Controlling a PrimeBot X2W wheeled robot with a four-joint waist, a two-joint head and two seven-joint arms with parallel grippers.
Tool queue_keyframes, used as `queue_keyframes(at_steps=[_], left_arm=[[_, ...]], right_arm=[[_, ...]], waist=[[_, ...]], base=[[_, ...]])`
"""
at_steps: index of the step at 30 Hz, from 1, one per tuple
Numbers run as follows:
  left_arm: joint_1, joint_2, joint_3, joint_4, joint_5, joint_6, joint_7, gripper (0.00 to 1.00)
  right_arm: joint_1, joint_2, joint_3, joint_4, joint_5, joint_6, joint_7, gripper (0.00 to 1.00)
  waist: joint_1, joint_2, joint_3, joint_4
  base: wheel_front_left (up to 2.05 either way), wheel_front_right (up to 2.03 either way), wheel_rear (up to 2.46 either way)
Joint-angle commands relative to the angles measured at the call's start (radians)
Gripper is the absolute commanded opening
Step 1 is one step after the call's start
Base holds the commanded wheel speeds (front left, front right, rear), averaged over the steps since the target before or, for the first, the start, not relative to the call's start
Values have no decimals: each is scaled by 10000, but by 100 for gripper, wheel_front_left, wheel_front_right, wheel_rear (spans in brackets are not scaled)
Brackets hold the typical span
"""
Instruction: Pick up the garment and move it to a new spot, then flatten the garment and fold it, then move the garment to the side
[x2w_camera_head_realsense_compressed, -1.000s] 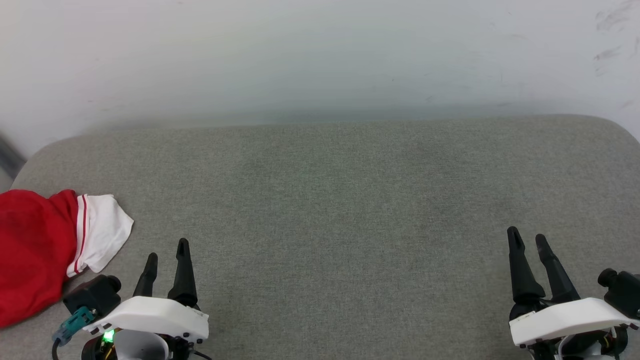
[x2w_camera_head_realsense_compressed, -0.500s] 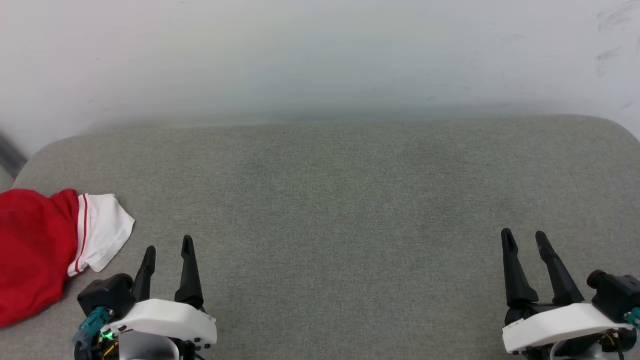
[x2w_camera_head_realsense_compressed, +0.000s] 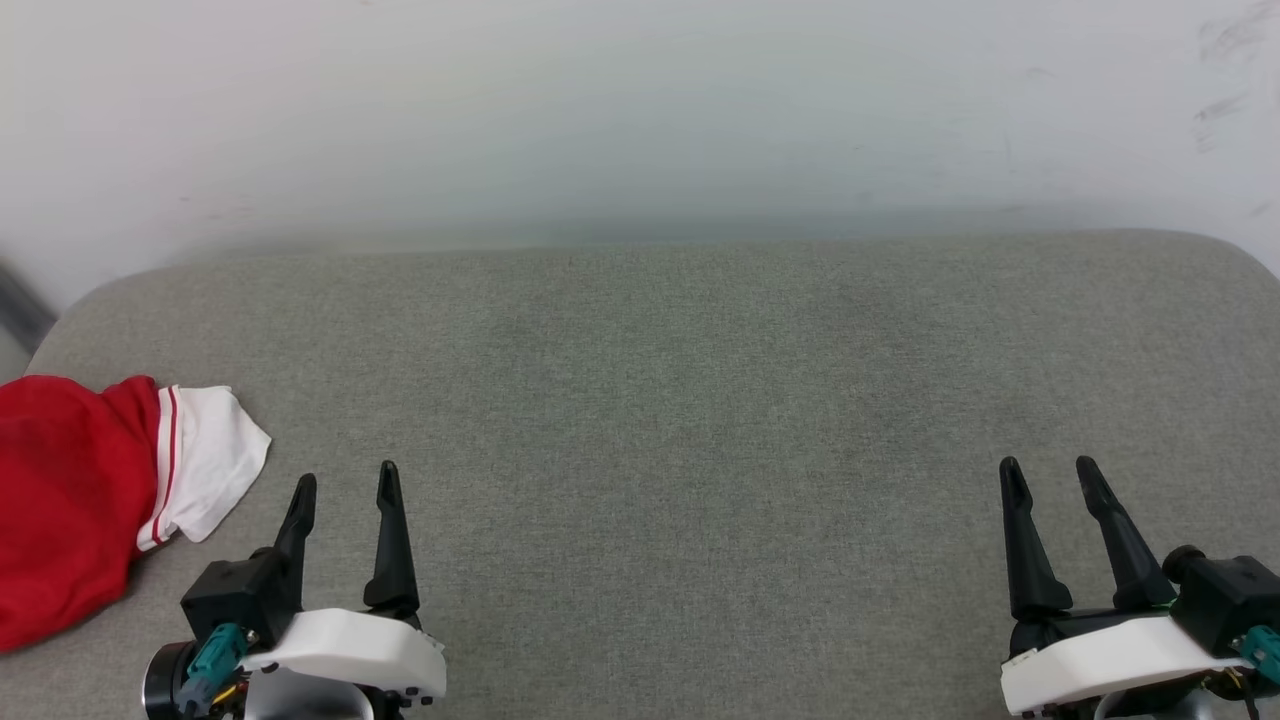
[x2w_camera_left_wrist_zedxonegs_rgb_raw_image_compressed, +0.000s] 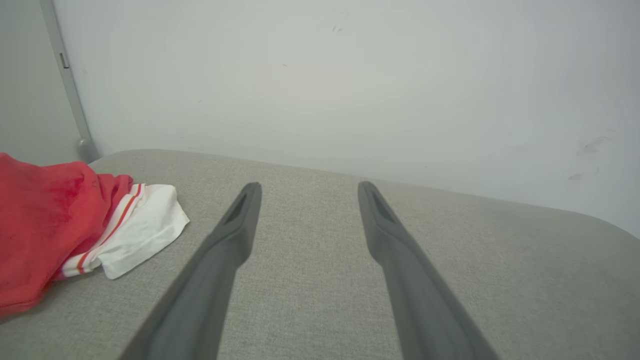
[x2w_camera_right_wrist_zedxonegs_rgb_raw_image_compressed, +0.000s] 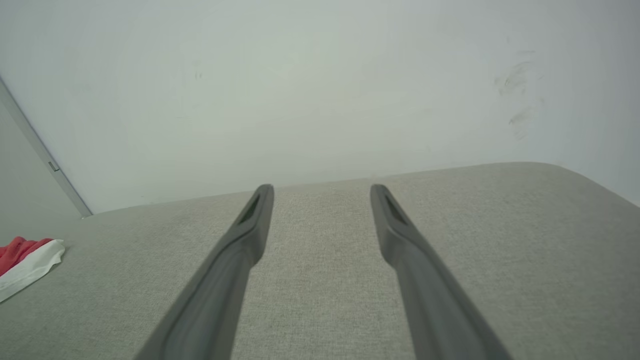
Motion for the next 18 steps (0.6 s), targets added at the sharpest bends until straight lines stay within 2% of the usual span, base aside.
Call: queue_keyframes(at_steps=[1, 18], left_arm=[[51, 52, -27, -134, 211, -38, -83, 100], [355, -237, 278, -132, 1585, -469, -449, 100]], right_arm=[[30, -31, 15, -133, -232, -3, -77, 100], [261, -34, -23, -266, -1120, -3, -459, 100]], waist=[[0, 0, -2, 3], [0, 0, 4, 26]], base=[[0, 0, 0], [0, 0, 0]])
